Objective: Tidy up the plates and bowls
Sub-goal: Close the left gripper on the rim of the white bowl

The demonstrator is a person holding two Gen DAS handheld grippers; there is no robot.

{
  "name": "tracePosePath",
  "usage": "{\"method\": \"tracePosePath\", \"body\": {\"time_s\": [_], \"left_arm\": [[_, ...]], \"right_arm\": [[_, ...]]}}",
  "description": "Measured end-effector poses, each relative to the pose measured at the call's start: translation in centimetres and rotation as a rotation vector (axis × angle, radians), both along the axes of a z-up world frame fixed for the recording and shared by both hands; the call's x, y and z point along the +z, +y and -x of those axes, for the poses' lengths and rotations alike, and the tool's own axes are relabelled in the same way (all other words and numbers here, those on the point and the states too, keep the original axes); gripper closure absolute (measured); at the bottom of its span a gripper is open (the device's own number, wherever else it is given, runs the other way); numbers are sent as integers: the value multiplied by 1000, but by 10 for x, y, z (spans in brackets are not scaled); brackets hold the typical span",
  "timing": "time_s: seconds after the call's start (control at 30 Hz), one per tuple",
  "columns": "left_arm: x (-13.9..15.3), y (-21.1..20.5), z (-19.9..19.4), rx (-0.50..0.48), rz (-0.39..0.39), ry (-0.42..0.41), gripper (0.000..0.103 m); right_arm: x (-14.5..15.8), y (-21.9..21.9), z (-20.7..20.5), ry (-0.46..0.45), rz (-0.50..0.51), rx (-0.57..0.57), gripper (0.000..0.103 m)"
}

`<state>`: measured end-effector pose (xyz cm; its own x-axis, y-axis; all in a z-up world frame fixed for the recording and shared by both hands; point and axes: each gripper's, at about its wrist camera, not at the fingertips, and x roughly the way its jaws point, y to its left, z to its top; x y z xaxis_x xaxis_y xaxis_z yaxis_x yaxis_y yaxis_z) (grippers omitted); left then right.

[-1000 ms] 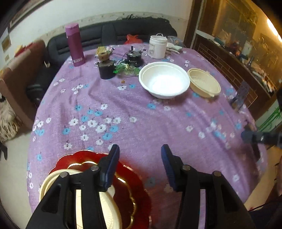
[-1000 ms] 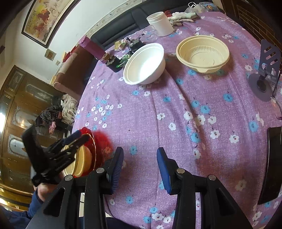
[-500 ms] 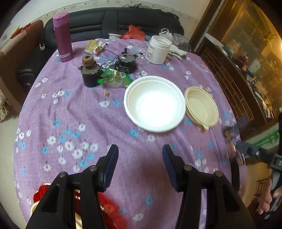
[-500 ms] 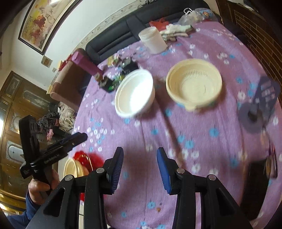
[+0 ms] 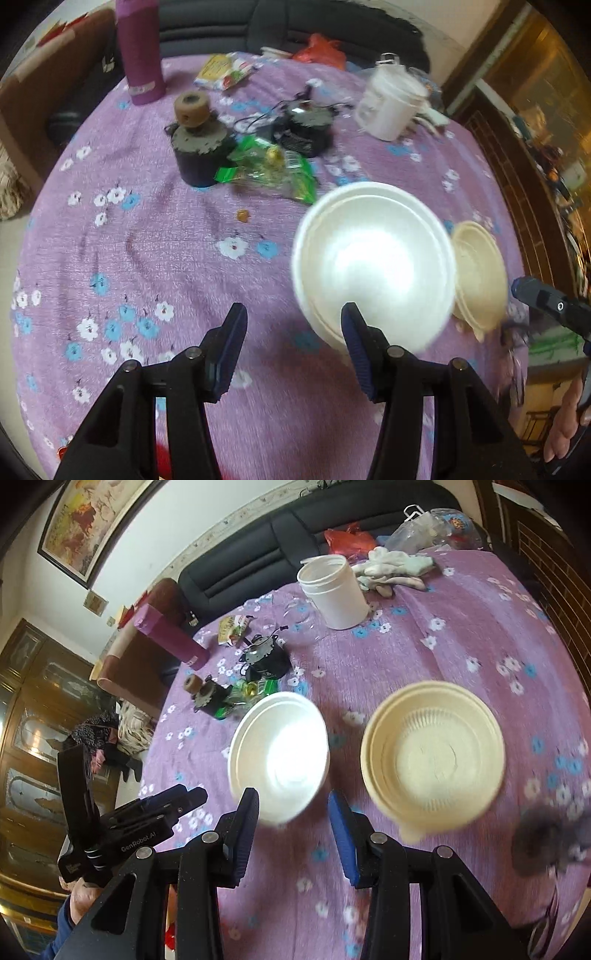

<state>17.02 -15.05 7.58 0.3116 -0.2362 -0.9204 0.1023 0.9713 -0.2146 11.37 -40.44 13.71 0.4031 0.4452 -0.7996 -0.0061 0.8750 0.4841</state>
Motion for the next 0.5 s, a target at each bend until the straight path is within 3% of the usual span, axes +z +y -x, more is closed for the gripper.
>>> {"method": "tracePosePath", "body": {"time_s": [0.13,0.33,0.4,0.47,0.5], "left_arm": [[-16,5,-17,33,35,28,51],[-31,-3,-30,35,15,24,51],[-35,-5,-33,36,17,24,61],[-40,-6,-35,34,11,24,81],[-42,-7,-35,31,30,28,83]], "right_arm": [[-22,3,-25,37,15,-1,60],[-47,10,-48,77,55,4,61],[-53,10,-52,87,47,9,61],[-58,14,-54,89,69,22,62],[-60,16,-54,90,79,29,68]]}}
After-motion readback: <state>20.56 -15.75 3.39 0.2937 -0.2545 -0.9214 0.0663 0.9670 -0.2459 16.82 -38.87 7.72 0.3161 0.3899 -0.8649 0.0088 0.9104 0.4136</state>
